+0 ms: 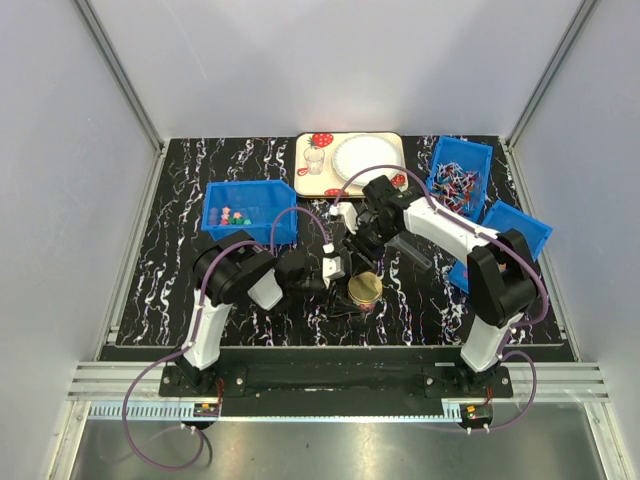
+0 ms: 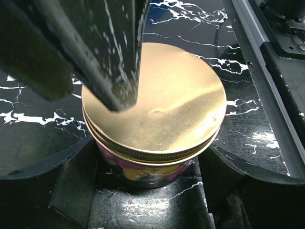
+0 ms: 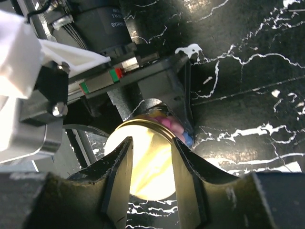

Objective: Pack the candies
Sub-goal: Screw the bottle lid onto the packing bottle.

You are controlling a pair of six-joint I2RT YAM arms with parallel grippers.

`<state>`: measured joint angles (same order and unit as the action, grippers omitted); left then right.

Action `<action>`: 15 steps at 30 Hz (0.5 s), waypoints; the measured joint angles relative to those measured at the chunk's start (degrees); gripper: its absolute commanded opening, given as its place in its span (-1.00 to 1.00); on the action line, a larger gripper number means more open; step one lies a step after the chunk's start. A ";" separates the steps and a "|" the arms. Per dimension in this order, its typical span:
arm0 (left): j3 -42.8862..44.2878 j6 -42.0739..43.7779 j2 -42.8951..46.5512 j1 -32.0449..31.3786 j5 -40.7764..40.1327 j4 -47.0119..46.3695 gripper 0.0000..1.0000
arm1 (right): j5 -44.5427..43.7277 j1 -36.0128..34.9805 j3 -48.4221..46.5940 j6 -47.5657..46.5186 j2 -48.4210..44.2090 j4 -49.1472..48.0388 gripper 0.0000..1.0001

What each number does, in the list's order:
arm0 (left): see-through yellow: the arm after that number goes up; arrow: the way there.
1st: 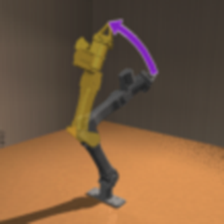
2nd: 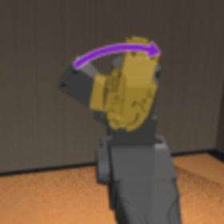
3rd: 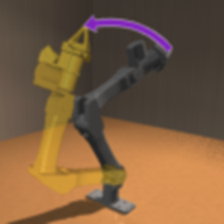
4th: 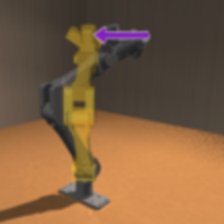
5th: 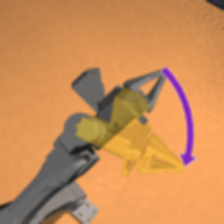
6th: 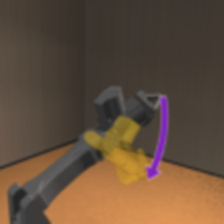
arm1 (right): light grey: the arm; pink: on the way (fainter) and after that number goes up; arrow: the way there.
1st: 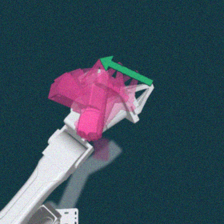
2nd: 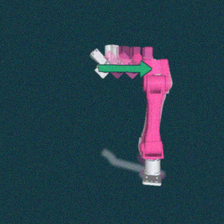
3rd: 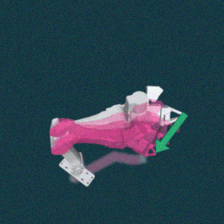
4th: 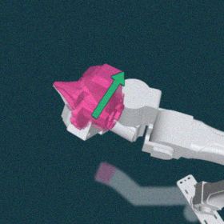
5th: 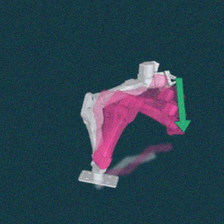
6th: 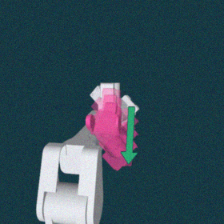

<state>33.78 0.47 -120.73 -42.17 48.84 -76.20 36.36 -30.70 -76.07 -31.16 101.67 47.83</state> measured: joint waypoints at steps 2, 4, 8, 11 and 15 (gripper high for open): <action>0.00 0.02 0.00 0.00 0.02 0.02 0.38 | 0.28 -0.20 0.00 0.02 0.28 -0.24 -0.12; 0.00 0.02 0.00 0.00 0.00 0.00 0.38 | 0.33 -0.26 0.00 0.02 0.70 -0.35 -0.12; 0.00 0.00 0.00 0.00 0.00 0.02 0.38 | 0.28 -0.26 0.00 0.02 1.92 -0.52 -0.13; 0.00 0.02 0.00 0.00 0.00 0.02 0.38 | 0.20 -0.26 0.02 0.00 2.56 -0.57 -0.17; 0.00 0.02 0.00 0.00 0.02 0.02 0.38 | -0.22 -0.26 0.31 -0.15 2.56 -0.72 -0.28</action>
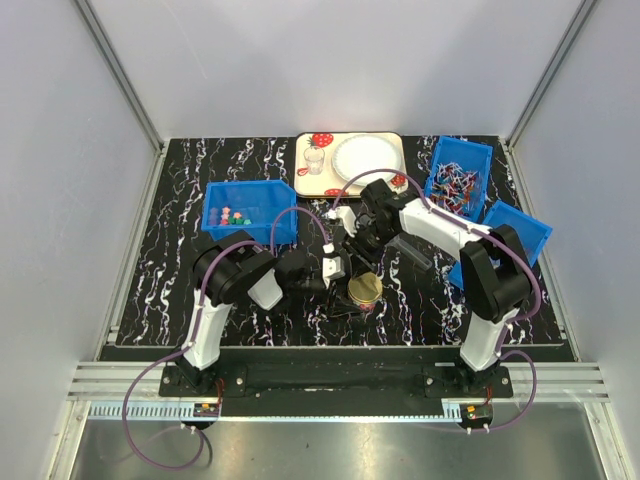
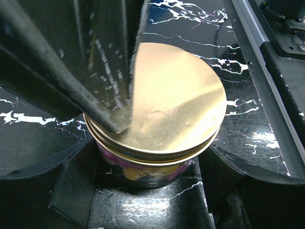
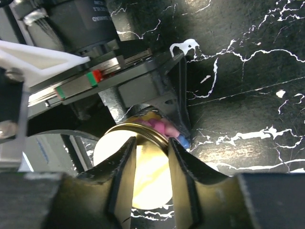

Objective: Pack the candies
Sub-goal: Screw the bottle lid onto the packing bottle.

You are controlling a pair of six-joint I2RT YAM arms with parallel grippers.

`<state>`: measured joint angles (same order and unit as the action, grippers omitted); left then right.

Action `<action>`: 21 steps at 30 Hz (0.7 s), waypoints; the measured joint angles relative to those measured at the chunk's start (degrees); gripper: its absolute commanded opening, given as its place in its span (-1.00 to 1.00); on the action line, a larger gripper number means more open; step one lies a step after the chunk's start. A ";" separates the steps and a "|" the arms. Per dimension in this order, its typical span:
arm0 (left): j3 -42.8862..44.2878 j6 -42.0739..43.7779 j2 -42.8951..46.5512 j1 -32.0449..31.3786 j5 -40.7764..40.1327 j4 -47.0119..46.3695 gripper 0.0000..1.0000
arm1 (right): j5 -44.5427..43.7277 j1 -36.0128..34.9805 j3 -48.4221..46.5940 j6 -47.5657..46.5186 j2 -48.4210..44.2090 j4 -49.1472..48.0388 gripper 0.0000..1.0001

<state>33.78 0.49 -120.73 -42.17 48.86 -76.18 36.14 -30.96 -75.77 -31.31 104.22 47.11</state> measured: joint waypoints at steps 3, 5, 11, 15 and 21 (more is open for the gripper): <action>0.00 0.07 0.00 0.00 0.02 0.00 0.38 | -0.50 0.00 1.20 -0.31 -0.46 -1.40 -0.33; 0.00 0.09 0.00 -0.04 0.04 0.00 0.38 | -0.90 0.00 2.60 -0.59 -1.88 -2.43 -0.34; 0.00 0.07 0.00 -0.37 0.46 0.02 0.38 | -3.37 0.22 7.04 -1.99 -6.38 -4.76 -0.35; 0.00 0.04 0.00 -0.50 0.57 0.02 0.38 | -5.05 1.09 9.57 -2.58 -9.14 -5.31 -0.36; 0.00 0.07 0.00 -0.50 0.63 0.04 0.38 | -6.62 2.16 12.66 -2.89 -12.17 -5.29 -0.38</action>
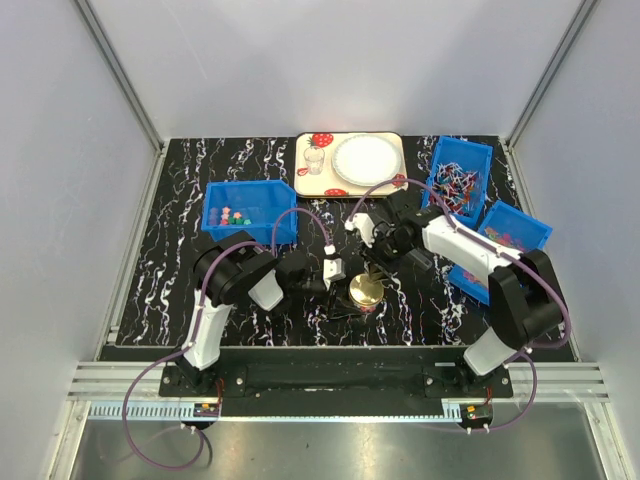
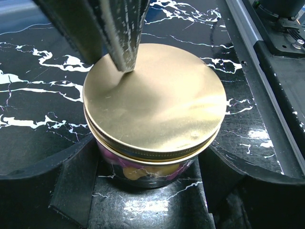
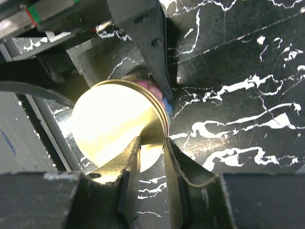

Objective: Pack the candies
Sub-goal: Screw the bottle lid onto the packing bottle.

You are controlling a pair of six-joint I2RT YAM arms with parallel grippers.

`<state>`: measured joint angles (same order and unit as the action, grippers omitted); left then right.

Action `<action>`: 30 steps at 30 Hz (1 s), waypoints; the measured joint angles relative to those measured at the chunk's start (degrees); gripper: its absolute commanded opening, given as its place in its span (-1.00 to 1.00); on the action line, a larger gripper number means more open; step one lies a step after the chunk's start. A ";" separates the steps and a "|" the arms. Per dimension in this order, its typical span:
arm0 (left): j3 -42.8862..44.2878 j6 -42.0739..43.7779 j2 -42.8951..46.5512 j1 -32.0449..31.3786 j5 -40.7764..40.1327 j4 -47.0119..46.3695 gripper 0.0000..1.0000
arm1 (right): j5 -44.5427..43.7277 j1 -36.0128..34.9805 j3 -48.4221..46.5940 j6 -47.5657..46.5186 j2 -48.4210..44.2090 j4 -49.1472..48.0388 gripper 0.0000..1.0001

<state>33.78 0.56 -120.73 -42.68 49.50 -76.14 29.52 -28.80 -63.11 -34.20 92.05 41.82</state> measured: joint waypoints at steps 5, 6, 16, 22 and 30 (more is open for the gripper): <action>0.00 0.02 0.00 0.00 0.11 0.00 0.38 | -1.11 0.11 2.29 -0.04 -2.64 0.02 -0.40; 0.00 0.02 0.00 0.00 0.13 0.00 0.38 | -1.42 0.15 2.69 -0.04 -3.19 0.33 -0.40; 0.02 -0.04 0.00 0.28 -0.42 -0.04 0.38 | -1.92 0.26 3.56 0.07 -4.83 5.27 -0.19; 0.00 -0.04 0.00 0.50 -0.63 -0.04 0.38 | -1.92 0.26 0.00 0.11 -4.83 7.48 0.33; 0.02 -0.07 0.00 0.52 -0.44 -0.04 0.39 | -0.66 0.26 4.13 -9.75 -10.16 1.20 0.50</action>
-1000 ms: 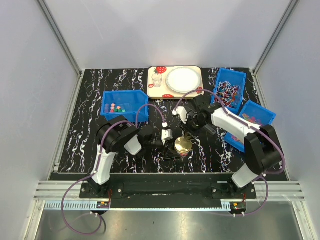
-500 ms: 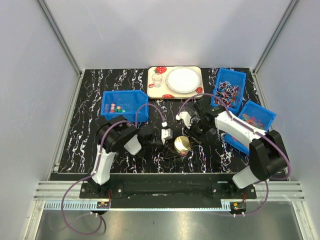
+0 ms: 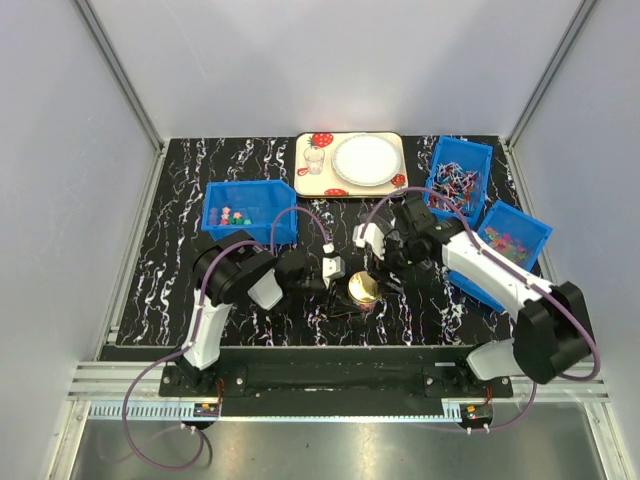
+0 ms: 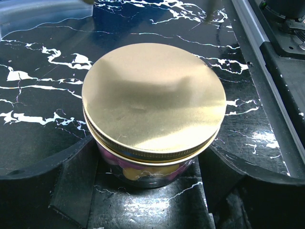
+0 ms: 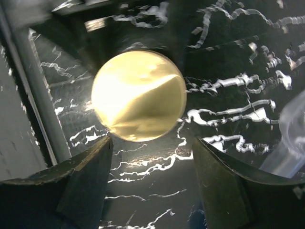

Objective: Pack the candies
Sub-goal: Screw the bottle lid onto the packing bottle.

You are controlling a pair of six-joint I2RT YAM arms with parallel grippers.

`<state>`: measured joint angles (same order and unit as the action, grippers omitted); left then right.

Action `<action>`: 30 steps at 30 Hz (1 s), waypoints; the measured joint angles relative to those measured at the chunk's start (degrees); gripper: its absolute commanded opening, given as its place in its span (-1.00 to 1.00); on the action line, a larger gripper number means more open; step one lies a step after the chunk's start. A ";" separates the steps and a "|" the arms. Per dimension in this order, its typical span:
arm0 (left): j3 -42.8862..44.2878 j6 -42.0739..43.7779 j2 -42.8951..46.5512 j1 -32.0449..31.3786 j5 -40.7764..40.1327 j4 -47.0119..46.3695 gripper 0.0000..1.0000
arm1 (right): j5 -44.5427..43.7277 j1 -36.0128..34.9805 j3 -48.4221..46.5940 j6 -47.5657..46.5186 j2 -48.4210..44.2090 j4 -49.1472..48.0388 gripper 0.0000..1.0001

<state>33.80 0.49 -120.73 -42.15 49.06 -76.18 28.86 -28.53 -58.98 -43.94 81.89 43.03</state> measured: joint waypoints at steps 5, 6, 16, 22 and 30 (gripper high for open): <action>0.20 -0.11 0.00 0.07 0.66 0.17 0.38 | 6.86 0.02 5.20 -11.50 -4.24 -1.16 0.99; 0.26 -0.13 0.00 0.11 0.87 0.26 0.38 | 7.85 0.02 5.70 -13.38 -4.20 -1.49 0.99; 0.37 -0.22 0.00 0.26 4.35 0.68 0.39 | 15.52 0.04 6.84 -21.22 -0.09 -5.60 0.99; 0.37 -1.22 -0.11 0.26 6.99 0.68 0.40 | 17.88 0.04 6.84 -22.56 0.70 -6.45 0.99; 0.39 -2.05 -0.15 0.26 8.68 0.72 0.40 | 19.85 0.04 7.32 -23.80 0.81 -6.38 0.99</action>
<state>34.20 -1.56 -120.88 -41.89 57.74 -75.46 48.71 -28.49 -51.66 -67.75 82.70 36.64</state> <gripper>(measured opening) 0.782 0.994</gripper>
